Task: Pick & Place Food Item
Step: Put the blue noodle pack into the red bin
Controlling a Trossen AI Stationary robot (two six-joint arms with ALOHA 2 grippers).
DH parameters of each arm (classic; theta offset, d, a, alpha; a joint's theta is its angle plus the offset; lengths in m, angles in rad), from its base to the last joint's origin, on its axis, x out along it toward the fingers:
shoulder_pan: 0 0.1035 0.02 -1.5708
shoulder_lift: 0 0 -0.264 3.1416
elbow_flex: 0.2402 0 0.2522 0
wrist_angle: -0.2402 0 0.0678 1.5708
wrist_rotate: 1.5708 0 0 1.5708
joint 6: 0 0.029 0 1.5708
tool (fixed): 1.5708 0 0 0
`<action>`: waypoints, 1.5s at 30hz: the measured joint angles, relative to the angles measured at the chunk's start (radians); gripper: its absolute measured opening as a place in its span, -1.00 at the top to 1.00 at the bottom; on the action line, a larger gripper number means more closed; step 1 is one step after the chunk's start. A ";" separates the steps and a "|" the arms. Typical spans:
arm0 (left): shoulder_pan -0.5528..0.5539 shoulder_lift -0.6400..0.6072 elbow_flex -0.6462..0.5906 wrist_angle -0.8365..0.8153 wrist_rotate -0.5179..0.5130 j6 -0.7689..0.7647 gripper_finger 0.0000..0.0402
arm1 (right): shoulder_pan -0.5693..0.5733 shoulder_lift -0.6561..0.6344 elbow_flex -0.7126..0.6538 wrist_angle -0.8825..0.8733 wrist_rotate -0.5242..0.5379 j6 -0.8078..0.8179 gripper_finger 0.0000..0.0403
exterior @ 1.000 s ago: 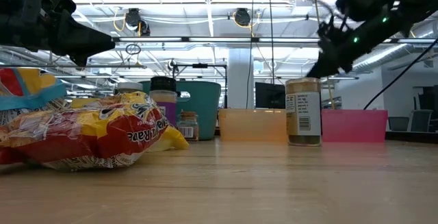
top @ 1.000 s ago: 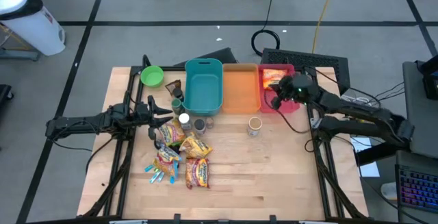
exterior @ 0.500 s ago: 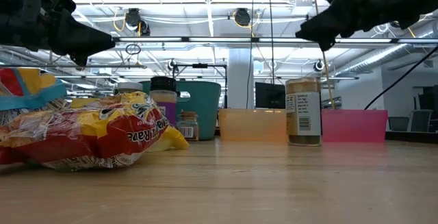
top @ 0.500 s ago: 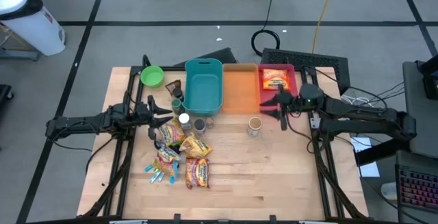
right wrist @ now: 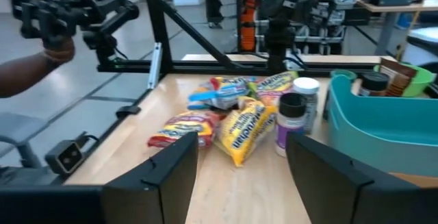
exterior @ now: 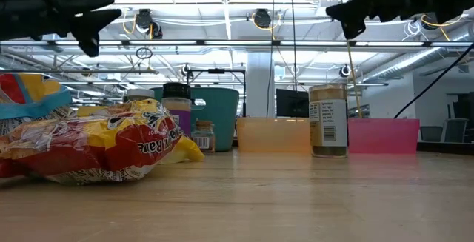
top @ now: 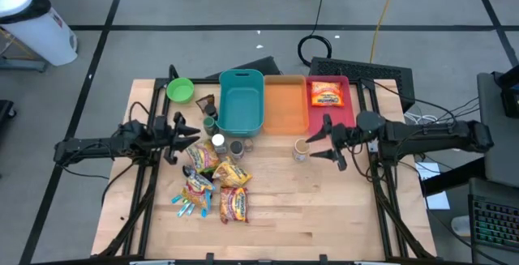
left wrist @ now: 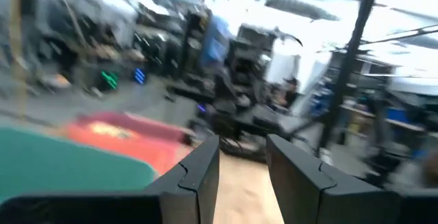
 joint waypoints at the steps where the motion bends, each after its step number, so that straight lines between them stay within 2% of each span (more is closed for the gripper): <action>1: 0.000 0.011 0.000 0.005 0.017 -0.031 0.37 | 0.006 0.000 0.000 0.003 0.000 0.004 -0.04; 6: -0.016 0.114 0.000 0.133 0.019 -0.236 0.36 | 0.027 0.000 0.000 0.003 0.001 0.003 -0.01; 10: -0.075 0.244 0.016 0.180 0.019 -0.287 0.24 | 0.027 0.000 0.000 0.006 0.001 -0.013 -0.03; 12: -0.122 0.310 0.054 0.184 0.019 -0.231 0.12 | 0.027 0.000 0.000 0.006 0.001 -0.015 -0.03; 16: -0.248 0.444 0.148 0.171 0.009 -0.001 -0.09 | 0.027 0.000 0.000 0.006 0.001 -0.015 -0.02; 19: -0.350 0.541 0.235 0.067 -0.068 0.095 -0.12 | 0.027 0.000 0.000 -0.003 0.001 -0.011 -0.01; 22: -0.452 0.642 0.354 -0.171 -0.191 0.100 -0.09 | 0.027 0.000 -0.001 -0.017 0.001 -0.008 -0.02; 26: -0.570 0.805 0.503 -0.421 -0.298 -0.051 0.01 | 0.027 0.000 -0.001 -0.028 0.001 -0.007 -0.03; 33: -0.686 1.044 0.685 -0.823 -0.311 -0.326 0.17 | 0.027 0.000 -0.001 -0.029 0.001 -0.008 0.00; 38: -0.689 1.121 0.709 -0.881 -0.314 -0.394 0.24 | 0.027 0.000 -0.001 -0.029 0.001 -0.006 0.00; 45: -0.685 1.138 0.709 -0.890 -0.297 -0.478 0.24 | 0.032 0.000 -0.001 -0.030 -0.001 0.015 0.00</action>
